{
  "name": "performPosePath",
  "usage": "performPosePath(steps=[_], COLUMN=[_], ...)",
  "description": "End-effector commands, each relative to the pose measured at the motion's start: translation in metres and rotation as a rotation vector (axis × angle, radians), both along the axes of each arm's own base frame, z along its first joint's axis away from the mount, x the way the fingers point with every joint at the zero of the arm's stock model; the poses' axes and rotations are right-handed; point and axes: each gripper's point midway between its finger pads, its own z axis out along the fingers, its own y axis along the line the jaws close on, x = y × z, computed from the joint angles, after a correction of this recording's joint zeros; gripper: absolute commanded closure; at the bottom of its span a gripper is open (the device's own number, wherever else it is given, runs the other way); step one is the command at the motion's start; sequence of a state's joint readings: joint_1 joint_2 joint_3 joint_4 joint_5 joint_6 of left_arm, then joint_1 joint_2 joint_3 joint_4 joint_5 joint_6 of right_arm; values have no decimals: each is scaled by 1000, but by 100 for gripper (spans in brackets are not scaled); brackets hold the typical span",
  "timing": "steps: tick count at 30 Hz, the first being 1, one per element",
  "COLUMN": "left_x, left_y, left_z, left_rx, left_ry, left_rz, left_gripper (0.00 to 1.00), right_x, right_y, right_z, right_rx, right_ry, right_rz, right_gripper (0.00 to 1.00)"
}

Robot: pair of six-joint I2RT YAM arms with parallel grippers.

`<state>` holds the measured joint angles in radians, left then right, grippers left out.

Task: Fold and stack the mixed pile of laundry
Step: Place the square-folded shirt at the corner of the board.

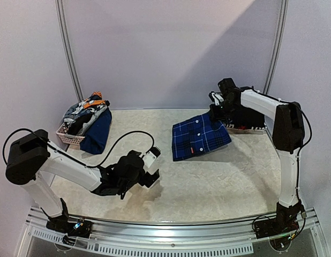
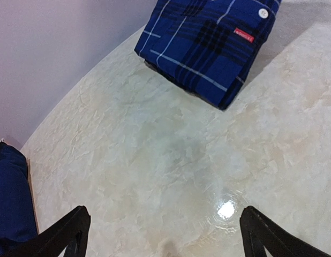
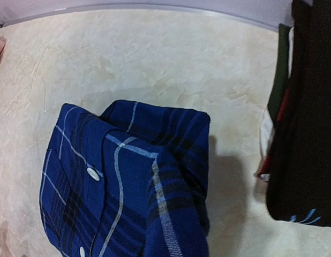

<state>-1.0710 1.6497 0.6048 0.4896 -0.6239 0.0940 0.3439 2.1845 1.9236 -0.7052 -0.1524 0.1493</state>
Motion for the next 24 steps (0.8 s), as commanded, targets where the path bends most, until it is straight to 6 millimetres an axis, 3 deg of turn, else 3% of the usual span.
performPosePath(steps=[1, 16, 24], left_x=[2, 0, -2], left_y=[1, -3, 0], left_z=[6, 3, 0], left_rx=[-56, -68, -74], left_ry=[-2, 20, 34], left_rz=[-1, -18, -15], left_gripper=[0, 1, 1], right_x=[19, 51, 58], right_y=[-27, -35, -45], right_z=[7, 83, 111], right_rx=[-111, -100, -75], right_ry=[-40, -251, -324], right_rz=[-24, 26, 33], right_gripper=[100, 100, 100])
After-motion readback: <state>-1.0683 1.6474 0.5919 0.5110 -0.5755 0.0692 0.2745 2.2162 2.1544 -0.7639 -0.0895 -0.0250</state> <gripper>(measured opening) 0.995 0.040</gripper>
